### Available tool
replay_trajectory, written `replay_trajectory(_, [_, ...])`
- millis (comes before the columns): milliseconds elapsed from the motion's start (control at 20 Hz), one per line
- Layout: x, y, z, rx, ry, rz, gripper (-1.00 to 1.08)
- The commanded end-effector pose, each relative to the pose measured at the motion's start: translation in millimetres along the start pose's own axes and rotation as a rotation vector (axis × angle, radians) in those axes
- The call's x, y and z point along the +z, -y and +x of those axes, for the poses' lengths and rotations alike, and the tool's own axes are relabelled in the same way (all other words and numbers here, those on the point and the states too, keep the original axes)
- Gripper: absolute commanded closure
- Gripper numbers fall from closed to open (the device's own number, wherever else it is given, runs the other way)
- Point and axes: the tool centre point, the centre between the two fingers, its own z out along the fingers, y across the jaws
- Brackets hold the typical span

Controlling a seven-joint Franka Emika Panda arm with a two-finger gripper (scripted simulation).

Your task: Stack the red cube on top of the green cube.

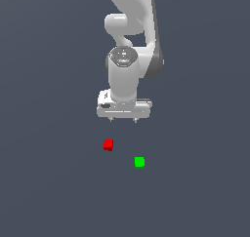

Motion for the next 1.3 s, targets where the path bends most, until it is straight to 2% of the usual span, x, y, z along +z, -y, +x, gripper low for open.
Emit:
replay_trajectory(0, [0,0,0,0.000,0.000,0.000,-0.92])
replay_trajectory(400, [15,-11,8,0.015,-0.003,0.001,-0.92])
replay_trajectory(950, [72,-55,39,0.072,-0.015,0.008,-0.92])
replay_trajectory(1250, [89,-69,49,0.090,-0.018,0.011,-0.92])
